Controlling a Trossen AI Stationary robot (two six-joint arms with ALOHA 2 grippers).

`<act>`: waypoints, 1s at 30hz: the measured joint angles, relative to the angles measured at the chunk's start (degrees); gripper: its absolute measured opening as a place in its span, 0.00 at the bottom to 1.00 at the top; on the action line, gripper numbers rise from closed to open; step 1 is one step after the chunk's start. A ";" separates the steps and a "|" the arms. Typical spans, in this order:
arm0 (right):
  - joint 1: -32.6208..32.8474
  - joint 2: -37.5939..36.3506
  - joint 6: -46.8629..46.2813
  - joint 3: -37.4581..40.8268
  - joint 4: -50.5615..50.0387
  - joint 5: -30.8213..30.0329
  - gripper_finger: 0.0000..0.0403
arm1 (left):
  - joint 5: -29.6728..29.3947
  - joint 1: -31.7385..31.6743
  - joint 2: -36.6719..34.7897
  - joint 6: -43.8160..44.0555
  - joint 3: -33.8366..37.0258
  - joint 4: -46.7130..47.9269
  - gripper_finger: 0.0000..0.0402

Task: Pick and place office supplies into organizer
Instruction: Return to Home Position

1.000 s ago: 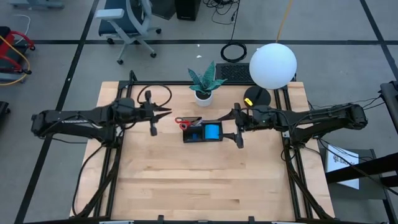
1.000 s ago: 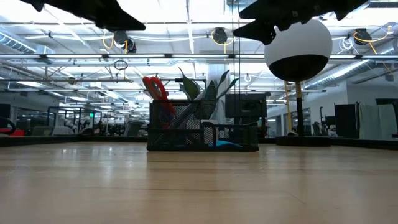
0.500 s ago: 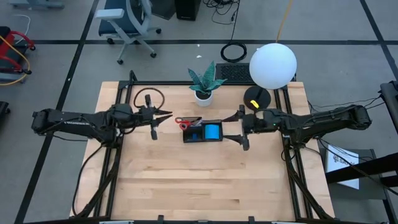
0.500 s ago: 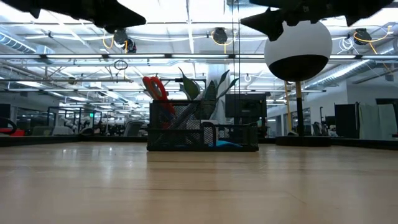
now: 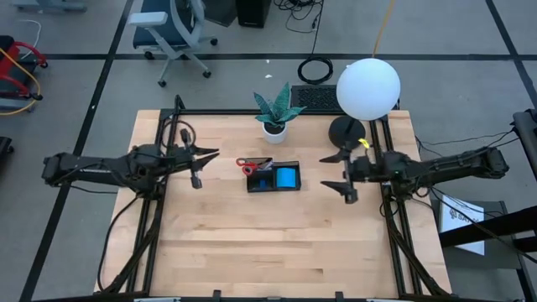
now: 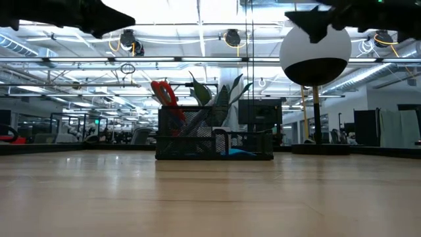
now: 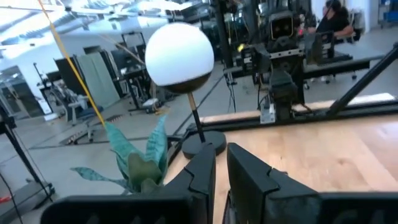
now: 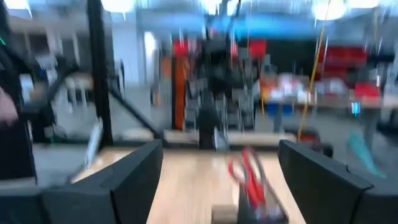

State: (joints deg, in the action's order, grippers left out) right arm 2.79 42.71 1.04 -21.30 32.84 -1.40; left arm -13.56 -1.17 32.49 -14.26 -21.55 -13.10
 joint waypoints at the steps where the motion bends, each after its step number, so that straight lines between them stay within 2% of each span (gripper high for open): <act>1: 0.33 -0.90 0.30 1.48 3.46 -0.01 0.77 | 0.00 0.03 -0.98 0.00 0.41 -0.19 0.13; 5: 1.24 -4.82 1.04 7.10 13.09 -0.03 0.77 | -0.02 -0.03 -4.45 0.04 1.88 0.08 0.13; 8: 1.23 -8.47 0.91 8.60 12.84 -0.34 0.77 | -0.02 -0.02 -6.60 0.02 2.00 1.62 0.13; 18: 1.05 -23.88 1.76 8.61 -3.34 -1.97 0.77 | -2.01 -0.04 -14.84 -0.02 2.00 10.06 0.13; 30: 1.05 -36.58 2.61 8.61 -13.50 -1.78 0.77 | -2.01 -0.04 -28.28 1.26 2.00 19.51 0.13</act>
State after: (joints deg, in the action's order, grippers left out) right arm 3.84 6.13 3.66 -12.69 19.34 -3.18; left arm -15.57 -1.21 4.21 -13.00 -19.55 6.41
